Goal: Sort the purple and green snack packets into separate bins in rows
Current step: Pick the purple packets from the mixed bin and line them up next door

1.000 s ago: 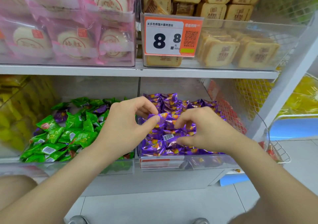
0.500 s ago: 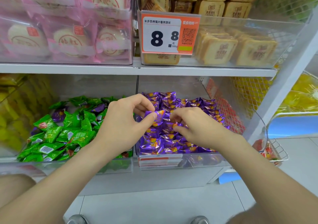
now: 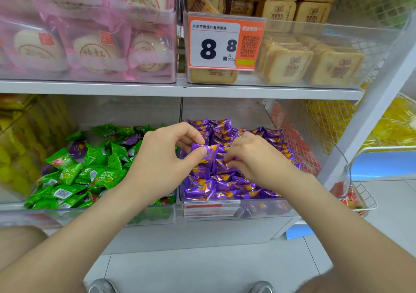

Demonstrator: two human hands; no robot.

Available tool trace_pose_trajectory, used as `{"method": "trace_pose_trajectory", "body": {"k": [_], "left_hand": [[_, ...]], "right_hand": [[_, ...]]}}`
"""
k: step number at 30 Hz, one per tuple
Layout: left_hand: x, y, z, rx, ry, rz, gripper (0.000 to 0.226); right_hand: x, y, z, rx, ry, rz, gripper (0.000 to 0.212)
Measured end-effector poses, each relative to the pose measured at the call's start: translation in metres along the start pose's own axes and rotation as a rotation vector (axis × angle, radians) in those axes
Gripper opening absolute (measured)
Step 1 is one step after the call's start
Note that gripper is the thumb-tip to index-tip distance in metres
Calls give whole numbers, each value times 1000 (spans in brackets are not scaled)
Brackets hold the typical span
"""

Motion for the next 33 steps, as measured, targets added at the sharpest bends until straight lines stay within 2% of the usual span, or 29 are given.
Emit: {"method": "trace_pose_trajectory", "body": {"k": [7,9,12,14,17,19,22,26,30,33], "left_hand": [[1,1,0,-7,-1,-1,10],[1,1,1,-10,1,-2,9],[1,2,1,-15,4,-9,9],[3,3,2,-30,9,-36,9],[5,6,1,-60,25,-60,8],[5,8,-1,-40,59,26,10],[-2,10,-1,26,88,177,18],[-8,9,0,12,-2,170,15],[-5,9,0,0,19,170,16],[-6,9,0,-21,30,192,16]], "right_hand": [[-7,-5,-8,11,29,-13,21],[-12,-13,-9,88,72,55,22],[-20,-31,-14,234,197,465,28],[-30,-40,-16,221,188,711,23],[-37,-42,-17,145,116,812,14],[-25,-43,-19,162,145,777,12],[-3,-42,-23,175,183,518,6],[-1,-24,-22,5,90,202,7],[-10,-11,-15,-55,42,120,15],[-12,-10,-15,-19,36,96,16]]}}
Point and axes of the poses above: each hand's wrist, its own z-axis towards the middle knuckle, its own y-axis out of the palm, x = y × z, the point moved 3 cm from there along z, towards the middle knuckle, and after that the axes turned 3 degrees about z, right-handed, at the moved point
